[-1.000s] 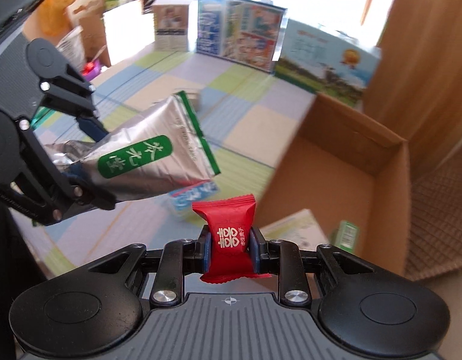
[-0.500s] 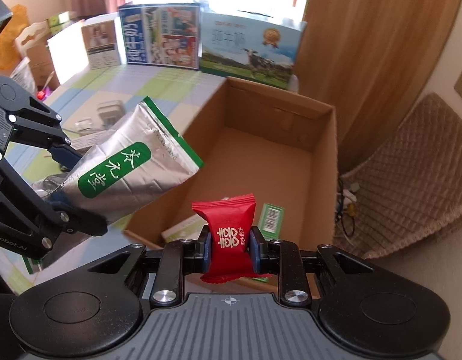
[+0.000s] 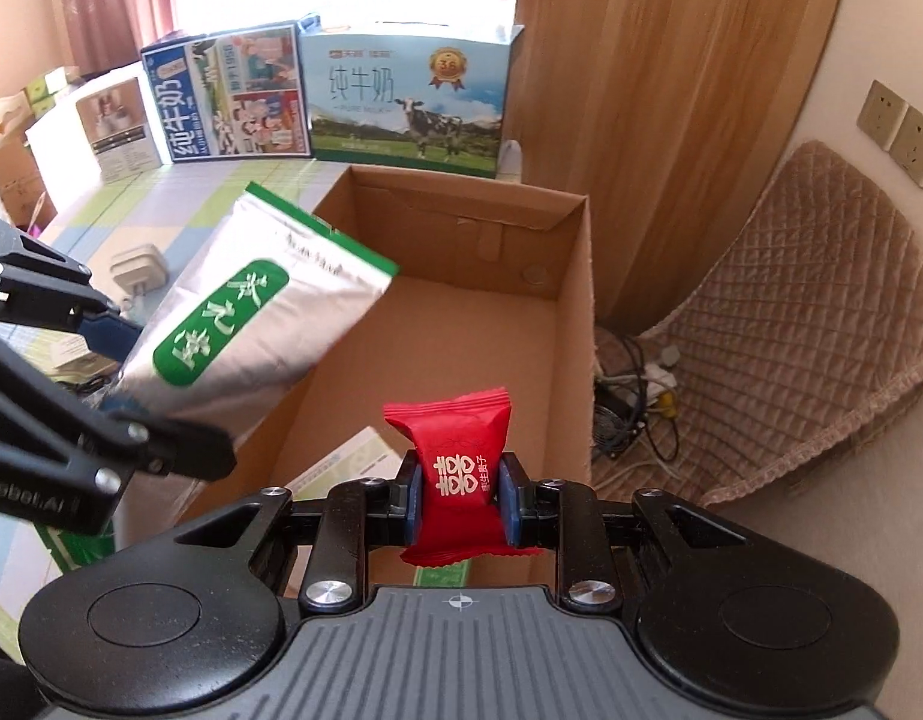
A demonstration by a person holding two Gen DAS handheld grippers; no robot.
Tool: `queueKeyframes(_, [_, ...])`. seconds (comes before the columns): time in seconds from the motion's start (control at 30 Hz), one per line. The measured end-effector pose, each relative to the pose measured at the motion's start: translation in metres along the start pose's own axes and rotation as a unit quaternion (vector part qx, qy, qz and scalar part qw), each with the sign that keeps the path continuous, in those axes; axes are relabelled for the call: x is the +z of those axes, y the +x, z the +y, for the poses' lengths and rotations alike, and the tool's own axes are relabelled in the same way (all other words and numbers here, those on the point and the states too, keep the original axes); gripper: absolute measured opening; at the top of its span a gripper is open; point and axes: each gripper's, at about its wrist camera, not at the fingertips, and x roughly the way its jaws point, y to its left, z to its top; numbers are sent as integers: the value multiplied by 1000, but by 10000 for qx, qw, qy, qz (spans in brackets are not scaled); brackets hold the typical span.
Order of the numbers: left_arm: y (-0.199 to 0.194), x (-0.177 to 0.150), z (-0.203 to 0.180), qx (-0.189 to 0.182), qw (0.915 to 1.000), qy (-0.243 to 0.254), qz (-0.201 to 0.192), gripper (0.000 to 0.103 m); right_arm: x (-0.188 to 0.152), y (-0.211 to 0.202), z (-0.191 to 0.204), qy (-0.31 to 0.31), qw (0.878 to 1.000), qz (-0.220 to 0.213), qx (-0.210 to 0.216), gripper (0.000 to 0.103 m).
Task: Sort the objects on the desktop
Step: 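Carry the red packet and silver tea bag toward the cardboard box, then open both tools over the cardboard box to drop packet and tea bag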
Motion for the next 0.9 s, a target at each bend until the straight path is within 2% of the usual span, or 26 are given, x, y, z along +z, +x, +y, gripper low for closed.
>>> queueKeyframes(0.2, [12, 11, 10, -37, 9985, -537, -112, 48, 5, 10, -8, 134, 9999, -25, -13, 22])
queueKeyframes(0.53, [28, 21, 20, -1, 9944, -1006, -316, 48, 12, 22, -14, 261, 9996, -79, -19, 22])
queueKeyframes(0.73, [36, 25, 25, -53, 9924, -1169, -369, 51, 11, 27, -19, 269, 9996, -30, -38, 22])
queueKeyframes(0.8, [36, 24, 27, 36, 9920, -1182, -444, 51, 11, 29, -20, 274, 9996, -12, -24, 22])
queueKeyframes(0.83, [36, 24, 27, 79, 9919, -1174, -482, 46, 10, 30, -20, 274, 9996, -3, -19, 23])
queueKeyframes(0.9, [34, 23, 29, 130, 9915, -1179, -531, 45, 9, 31, -20, 277, 9996, 8, -7, 22])
